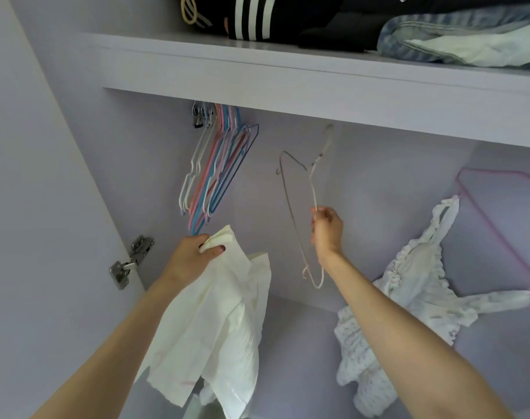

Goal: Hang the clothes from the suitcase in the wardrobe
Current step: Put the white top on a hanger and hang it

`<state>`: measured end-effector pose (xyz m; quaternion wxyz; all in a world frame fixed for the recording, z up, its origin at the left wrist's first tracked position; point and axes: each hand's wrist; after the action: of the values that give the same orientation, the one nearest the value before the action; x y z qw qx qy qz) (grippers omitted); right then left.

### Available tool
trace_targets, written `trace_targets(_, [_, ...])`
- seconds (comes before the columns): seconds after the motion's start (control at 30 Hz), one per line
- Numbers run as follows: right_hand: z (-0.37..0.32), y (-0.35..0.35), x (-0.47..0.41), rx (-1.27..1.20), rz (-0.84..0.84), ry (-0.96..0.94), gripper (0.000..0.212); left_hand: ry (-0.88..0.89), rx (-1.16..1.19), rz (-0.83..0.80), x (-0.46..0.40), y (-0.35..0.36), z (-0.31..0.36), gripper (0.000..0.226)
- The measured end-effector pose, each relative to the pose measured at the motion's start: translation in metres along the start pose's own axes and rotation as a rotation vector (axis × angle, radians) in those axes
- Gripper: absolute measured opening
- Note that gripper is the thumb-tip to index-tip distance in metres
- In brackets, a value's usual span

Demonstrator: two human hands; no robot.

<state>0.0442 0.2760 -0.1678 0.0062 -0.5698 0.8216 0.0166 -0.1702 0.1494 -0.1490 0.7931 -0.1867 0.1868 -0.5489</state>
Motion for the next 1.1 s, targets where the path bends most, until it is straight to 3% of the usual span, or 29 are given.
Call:
trace_targets(0.1, [0.016, -0.019, 0.012, -0.065, 0.013, 0.014, 0.032, 0.003, 0.016, 0.007, 0.002, 0.003, -0.003, 0.023])
trace_targets(0.17, [0.015, -0.027, 0.017, -0.02, -0.066, 0.061, 0.03, 0.02, 0.01, 0.012, 0.002, 0.004, -0.004, 0.018])
trace_targets(0.23, [0.015, -0.03, 0.013, 0.087, -0.107, 0.14, 0.036, 0.019, -0.009, 0.02, 0.002, 0.006, -0.005, 0.018])
trace_targets(0.4, [0.032, -0.041, 0.012, 0.486, 0.046, 0.235, 0.067, -0.006, -0.055, 0.016, 0.006, 0.011, -0.013, 0.025])
trace_targets(0.5, [0.042, -0.046, 0.01, 0.544, 0.037, 0.249, 0.061, -0.006, -0.096, 0.041, 0.007, 0.011, -0.018, 0.03])
trace_targets(0.6, [0.046, -0.052, 0.008, 0.405, -0.081, 0.296, 0.049, 0.03, -0.14, 0.062, 0.009, 0.007, -0.018, 0.036])
trace_targets(0.7, [0.039, -0.058, 0.007, 0.385, -0.14, 0.318, 0.042, 0.075, -0.195, 0.049, 0.011, 0.003, -0.015, 0.03])
trace_targets(0.8, [0.032, -0.06, 0.007, 0.453, -0.166, 0.22, 0.042, 0.099, -0.211, 0.044, 0.012, 0.001, -0.014, 0.021])
trace_targets(0.93, [0.024, -0.062, 0.009, 0.536, -0.065, 0.098, 0.049, 0.105, -0.219, 0.074, 0.016, -0.003, -0.017, 0.014])
trace_targets(1.1, [0.023, -0.066, 0.008, 0.447, -0.006, 0.131, 0.05, 0.097, -0.262, 0.129, 0.019, -0.01, -0.025, 0.013])
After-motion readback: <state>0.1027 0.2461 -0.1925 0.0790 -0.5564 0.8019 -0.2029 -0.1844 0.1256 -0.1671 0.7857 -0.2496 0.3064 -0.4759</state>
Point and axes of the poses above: each hand's wrist, its own x-axis away from the middle knuckle, its own y-axis out of the palm, z = x × y, and after that the axes turned 5 degrees about z, right-handed
